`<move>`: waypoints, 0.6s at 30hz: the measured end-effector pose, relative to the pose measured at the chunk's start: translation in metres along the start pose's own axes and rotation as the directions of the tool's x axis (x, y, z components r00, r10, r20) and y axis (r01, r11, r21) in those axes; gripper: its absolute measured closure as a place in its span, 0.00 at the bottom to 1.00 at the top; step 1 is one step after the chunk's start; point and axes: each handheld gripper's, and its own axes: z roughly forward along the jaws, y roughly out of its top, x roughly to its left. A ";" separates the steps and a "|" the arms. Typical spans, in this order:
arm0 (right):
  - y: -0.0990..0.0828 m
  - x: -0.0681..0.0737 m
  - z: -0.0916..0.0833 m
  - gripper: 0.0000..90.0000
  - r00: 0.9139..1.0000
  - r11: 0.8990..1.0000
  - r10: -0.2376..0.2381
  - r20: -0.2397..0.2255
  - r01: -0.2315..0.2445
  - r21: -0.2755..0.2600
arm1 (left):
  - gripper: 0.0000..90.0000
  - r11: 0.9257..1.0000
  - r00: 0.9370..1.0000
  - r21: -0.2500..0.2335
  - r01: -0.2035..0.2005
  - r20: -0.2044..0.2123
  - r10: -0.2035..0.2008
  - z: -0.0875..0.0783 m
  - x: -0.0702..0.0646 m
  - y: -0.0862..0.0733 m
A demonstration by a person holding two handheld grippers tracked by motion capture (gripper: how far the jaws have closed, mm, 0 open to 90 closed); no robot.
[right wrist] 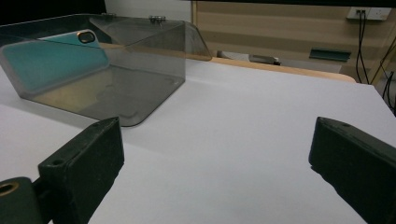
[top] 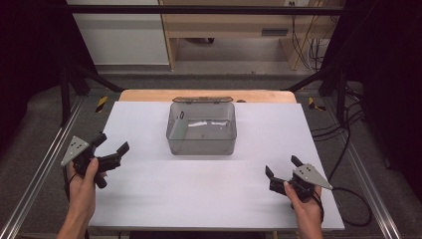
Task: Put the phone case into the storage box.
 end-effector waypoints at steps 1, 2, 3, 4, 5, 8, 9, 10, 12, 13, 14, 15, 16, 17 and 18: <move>0.000 0.000 0.000 0.04 1.000 1.000 -0.005 -0.003 0.005 -0.001 | 0.03 1.000 1.000 -0.001 -0.002 0.001 0.002 -0.002 0.001 -0.002; 0.000 0.000 0.000 0.04 1.000 1.000 -0.007 -0.004 0.007 -0.002 | 0.02 1.000 1.000 0.004 -0.003 0.002 0.003 -0.003 0.000 -0.005; 0.000 0.000 -0.001 0.04 1.000 1.000 -0.010 -0.005 0.010 -0.005 | 0.02 1.000 1.000 0.009 -0.003 -0.001 0.003 -0.004 -0.001 -0.008; 0.000 0.000 -0.001 0.04 1.000 1.000 -0.008 -0.006 0.008 -0.006 | 0.02 1.000 1.000 0.023 -0.006 0.000 0.006 -0.004 -0.003 -0.011; 0.000 0.000 -0.001 0.04 1.000 1.000 -0.008 -0.009 0.007 -0.009 | 0.02 0.999 1.000 0.037 -0.012 0.011 0.012 -0.004 -0.005 -0.014; 0.000 0.001 -0.002 0.04 1.000 1.000 -0.012 -0.013 0.011 -0.018 | 0.02 0.999 0.999 0.044 -0.014 0.034 0.012 -0.008 -0.013 -0.021; 0.000 0.001 -0.002 0.04 1.000 1.000 -0.014 -0.015 0.014 -0.021 | 0.02 0.999 0.999 0.050 -0.021 0.043 0.019 -0.009 -0.016 -0.024; 0.000 0.001 -0.002 0.04 1.000 1.000 -0.016 -0.016 0.015 -0.022 | 0.02 0.997 0.998 0.058 -0.043 0.048 0.040 -0.010 -0.018 -0.026; 0.000 0.002 -0.001 0.04 1.000 1.000 -0.019 -0.015 0.019 -0.018 | 0.02 0.992 0.994 0.071 -0.101 0.056 0.097 -0.013 -0.022 -0.032; 0.000 0.002 -0.001 0.04 1.000 1.000 -0.019 -0.015 0.019 -0.014 | 0.02 0.992 0.993 0.067 -0.109 0.061 0.105 -0.013 -0.022 -0.035; -0.001 0.003 -0.001 0.04 1.000 1.000 -0.021 -0.014 0.021 -0.012 | 0.02 0.992 0.992 0.060 -0.111 0.066 0.107 -0.014 -0.023 -0.037; -0.001 0.003 -0.001 0.04 1.000 1.000 -0.023 -0.012 0.022 -0.012 | 0.02 0.993 0.993 0.053 -0.105 0.068 0.101 -0.014 -0.023 -0.038; -0.001 0.003 -0.001 0.04 1.000 1.000 -0.021 -0.011 0.021 -0.010 | 0.03 0.995 0.994 0.046 -0.093 0.062 0.090 -0.014 -0.024 -0.038; -0.001 0.003 -0.001 0.04 1.000 1.000 -0.021 -0.010 0.021 -0.009 | 0.03 0.996 0.995 0.037 -0.082 0.052 0.080 -0.013 -0.025 -0.037; -0.001 0.003 -0.001 0.04 1.000 1.000 -0.020 -0.008 0.020 -0.007 | 0.03 0.995 0.995 0.036 -0.088 0.054 0.086 -0.012 -0.027 -0.037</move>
